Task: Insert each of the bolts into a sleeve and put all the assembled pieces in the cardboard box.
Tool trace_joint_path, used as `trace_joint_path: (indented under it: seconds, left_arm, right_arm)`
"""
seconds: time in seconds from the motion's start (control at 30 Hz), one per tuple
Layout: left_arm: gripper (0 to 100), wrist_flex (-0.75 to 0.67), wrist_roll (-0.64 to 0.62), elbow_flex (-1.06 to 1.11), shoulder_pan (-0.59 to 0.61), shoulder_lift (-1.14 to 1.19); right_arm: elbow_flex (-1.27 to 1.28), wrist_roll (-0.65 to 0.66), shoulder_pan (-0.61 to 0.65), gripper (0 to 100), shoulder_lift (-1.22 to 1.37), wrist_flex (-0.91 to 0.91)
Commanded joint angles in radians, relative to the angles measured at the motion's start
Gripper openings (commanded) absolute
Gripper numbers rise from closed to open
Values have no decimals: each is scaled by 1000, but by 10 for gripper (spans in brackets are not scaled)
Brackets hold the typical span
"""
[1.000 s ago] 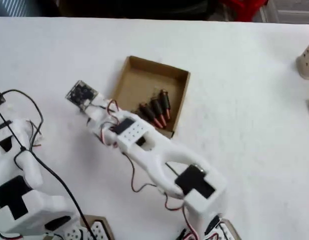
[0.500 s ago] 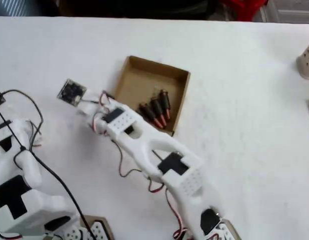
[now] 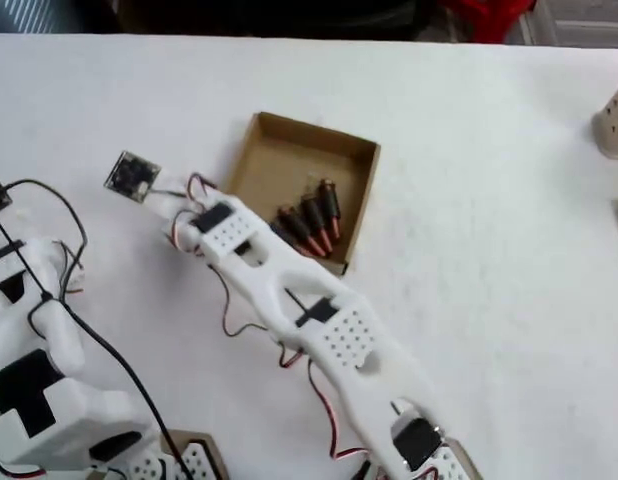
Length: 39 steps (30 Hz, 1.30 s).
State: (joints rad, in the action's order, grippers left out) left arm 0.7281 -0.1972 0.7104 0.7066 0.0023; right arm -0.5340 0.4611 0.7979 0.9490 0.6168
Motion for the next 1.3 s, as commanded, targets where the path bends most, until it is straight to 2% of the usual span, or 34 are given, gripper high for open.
trace_joint_path:
  seconds: [0.0,0.07,0.1,0.17,0.23,0.4,0.73,1.0,1.1,1.27]
  left_arm:
    - [23,8,-6,-48,1,-2]
    - [23,8,-6,-48,1,-2]
    - [23,8,-6,-48,1,-2]
    - [23,8,-6,-48,1,-2]
    - [23,8,-6,-48,1,-2]
    - [23,8,-6,-48,-18,-2]
    - [23,8,-6,-48,-19,-2]
    - [23,8,-5,-48,-21,-2]
    - [23,8,-5,-48,-21,-2]
    - [23,8,-5,-46,-21,-2]
  right_arm:
    - [-120,12,10,144,44,84]
    - [-144,12,10,17,51,101]
    - [-146,12,10,9,51,105]
    - [-147,12,10,47,45,131]
    - [-157,12,10,12,39,157]
    - [-173,5,1,16,-58,288]
    - [-166,12,-19,17,-397,780]
    - [-164,11,-133,17,-567,1136]
    - [-89,5,-209,17,-628,1155]
    - [187,5,-285,17,-839,1122]
